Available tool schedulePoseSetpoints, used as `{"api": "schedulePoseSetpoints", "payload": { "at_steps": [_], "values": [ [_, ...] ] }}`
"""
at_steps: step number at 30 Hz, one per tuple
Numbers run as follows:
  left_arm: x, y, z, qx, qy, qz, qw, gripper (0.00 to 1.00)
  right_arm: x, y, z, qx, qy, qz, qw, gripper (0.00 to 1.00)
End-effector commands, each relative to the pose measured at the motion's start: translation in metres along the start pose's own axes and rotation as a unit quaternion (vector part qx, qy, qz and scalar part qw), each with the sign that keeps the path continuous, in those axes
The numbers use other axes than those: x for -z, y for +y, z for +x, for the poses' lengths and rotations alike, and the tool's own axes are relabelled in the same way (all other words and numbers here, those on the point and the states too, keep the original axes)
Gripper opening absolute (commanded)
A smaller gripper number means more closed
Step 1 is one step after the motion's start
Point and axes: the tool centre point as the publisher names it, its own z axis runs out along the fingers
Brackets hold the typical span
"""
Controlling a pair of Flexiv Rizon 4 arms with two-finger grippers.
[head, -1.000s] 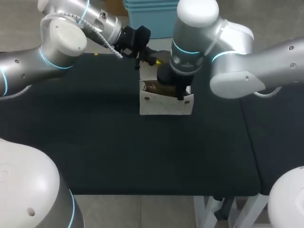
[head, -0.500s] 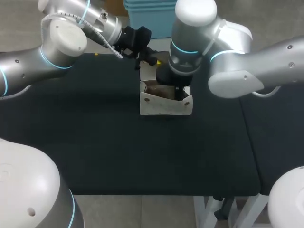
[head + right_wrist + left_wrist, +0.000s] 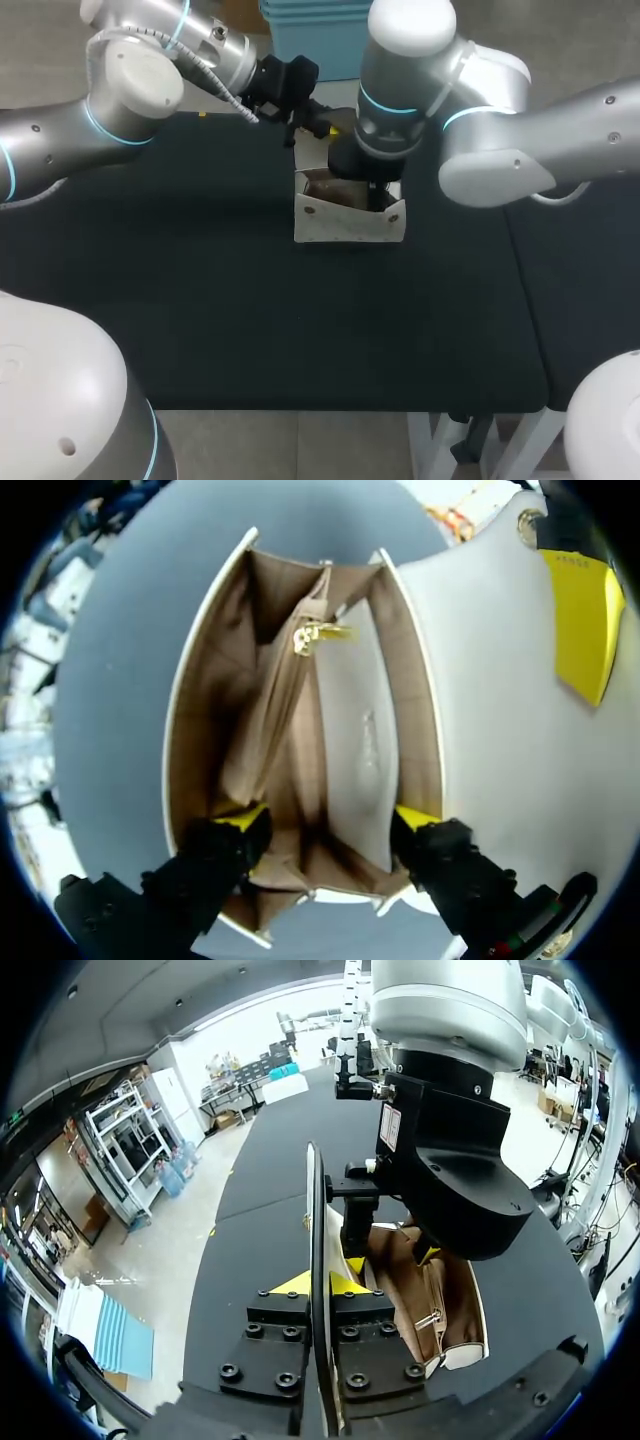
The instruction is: Pick up the bag, open it, inspect its contents, close it, and place it on the opposite side
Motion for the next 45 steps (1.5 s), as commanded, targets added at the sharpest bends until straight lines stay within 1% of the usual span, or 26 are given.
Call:
{"api": "schedulePoseSetpoints", "payload": {
  "at_steps": [1,16,17,21,22,23,29,35,37,39,40,41,42,45],
  "values": [
    [0.001,0.0,0.0,-0.001,-0.001,0.002,1.0,0.0,-0.006,-0.001,0.004,0.0,-0.001,0.003,1.0,1.0],
    [-0.002,-0.001,0.002,-0.004,0.002,0.001,1.0,0.0,-0.002,0.0,0.0,-0.003,-0.01,0.003,1.0,1.0],
    [-0.002,-0.001,0.002,-0.004,0.002,0.001,1.0,0.0,-0.001,0.0,0.0,-0.005,-0.013,0.002,1.0,0.96],
    [-0.002,-0.001,0.002,-0.005,0.002,0.0,1.0,0.0,0.006,0.0,-0.003,-0.011,-0.026,0.001,1.0,0.64],
    [-0.002,-0.001,0.002,-0.005,0.002,0.0,1.0,0.0,0.009,0.0,-0.004,-0.012,-0.032,0.001,0.999,0.55],
    [-0.002,-0.001,0.003,-0.006,0.002,0.0,1.0,0.0,0.012,0.001,-0.004,-0.012,-0.036,0.0,0.999,0.51],
    [0.001,-0.004,0.004,-0.005,-0.001,-0.001,1.0,0.0,0.047,0.006,-0.004,-0.012,-0.085,0.004,0.996,0.44],
    [0.007,-0.012,0.007,0.004,-0.003,0.001,1.0,0.0,0.089,0.005,0.006,-0.008,-0.132,0.02,0.991,0.44],
    [0.007,-0.013,0.007,0.017,0.002,-0.001,1.0,0.0,0.1,0.003,0.01,-0.011,-0.142,0.018,0.99,0.44],
    [0.004,-0.009,0.004,0.04,0.009,-0.001,0.999,0.0,0.109,0.003,0.017,-0.015,-0.152,0.022,0.988,0.41],
    [0.001,-0.006,0.003,0.051,0.013,-0.001,0.999,0.0,0.113,0.002,0.02,-0.016,-0.155,0.014,0.988,0.38],
    [-0.004,-0.002,0.003,0.058,0.012,-0.006,0.998,0.0,0.115,0.002,0.024,-0.016,-0.156,0.014,0.988,0.35],
    [-0.008,0.002,0.003,0.061,0.015,-0.008,0.998,0.0,0.115,0.002,0.027,-0.018,-0.157,0.018,0.987,0.33],
    [-0.022,0.017,-0.002,0.072,0.019,-0.011,0.997,0.0,0.113,0.002,0.035,-0.023,-0.153,0.018,0.988,0.3]
  ]
}}
